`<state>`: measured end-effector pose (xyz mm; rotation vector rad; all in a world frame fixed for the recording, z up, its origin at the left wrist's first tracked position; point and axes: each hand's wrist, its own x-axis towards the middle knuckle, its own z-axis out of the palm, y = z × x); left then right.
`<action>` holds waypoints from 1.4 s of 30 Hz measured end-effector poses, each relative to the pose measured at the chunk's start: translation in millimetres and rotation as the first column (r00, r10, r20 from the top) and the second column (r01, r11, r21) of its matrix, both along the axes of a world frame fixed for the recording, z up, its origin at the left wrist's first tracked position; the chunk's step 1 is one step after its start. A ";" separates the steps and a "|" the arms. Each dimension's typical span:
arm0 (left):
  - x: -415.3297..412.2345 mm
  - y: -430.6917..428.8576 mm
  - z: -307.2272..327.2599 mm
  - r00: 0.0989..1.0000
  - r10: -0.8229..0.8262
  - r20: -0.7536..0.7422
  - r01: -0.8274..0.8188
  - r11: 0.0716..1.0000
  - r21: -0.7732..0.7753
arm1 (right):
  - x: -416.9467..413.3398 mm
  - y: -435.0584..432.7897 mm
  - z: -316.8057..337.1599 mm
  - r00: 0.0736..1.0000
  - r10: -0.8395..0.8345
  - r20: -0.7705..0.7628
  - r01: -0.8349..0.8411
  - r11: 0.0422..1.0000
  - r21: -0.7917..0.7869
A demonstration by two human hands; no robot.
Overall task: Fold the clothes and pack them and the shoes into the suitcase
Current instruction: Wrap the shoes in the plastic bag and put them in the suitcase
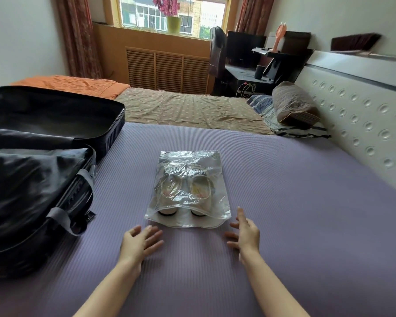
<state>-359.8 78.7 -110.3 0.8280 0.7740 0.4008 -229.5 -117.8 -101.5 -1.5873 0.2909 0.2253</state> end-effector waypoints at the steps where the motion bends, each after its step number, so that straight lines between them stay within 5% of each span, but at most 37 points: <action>1: -3.7 -9.6 0.6 1.000 -0.026 -0.006 0.026 1.000 -0.001 | 5.3 0.7 1.4 1.000 0.020 -0.014 -0.020 0.999 -0.041; 5: -5.9 -50.3 7.9 0.991 -0.132 -0.023 0.132 0.991 0.019 | 13.5 0.7 3.7 0.997 0.074 -0.004 -0.074 0.984 -0.161; 12: 34.0 -119.0 11.1 0.967 -0.254 -0.003 0.245 0.934 -0.259 | 11.5 -7.4 13.3 0.962 0.275 -0.005 -0.272 0.949 -0.158; 21: 89.5 -145.8 13.2 0.995 -0.103 -0.006 0.088 0.878 -0.471 | 24.0 -19.7 14.3 0.937 0.349 -0.033 -0.350 0.927 -0.132; 33: 121.9 -161.9 8.1 0.953 0.247 -0.175 -0.296 0.887 -0.356 | 33.1 -25.4 2.6 0.928 0.358 0.100 -0.350 0.933 -0.088; 42: 120.7 -158.5 12.8 0.907 0.371 -0.199 -0.408 0.890 -0.201 | 35.3 -18.5 -9.7 0.946 0.254 0.200 -0.221 0.960 -0.172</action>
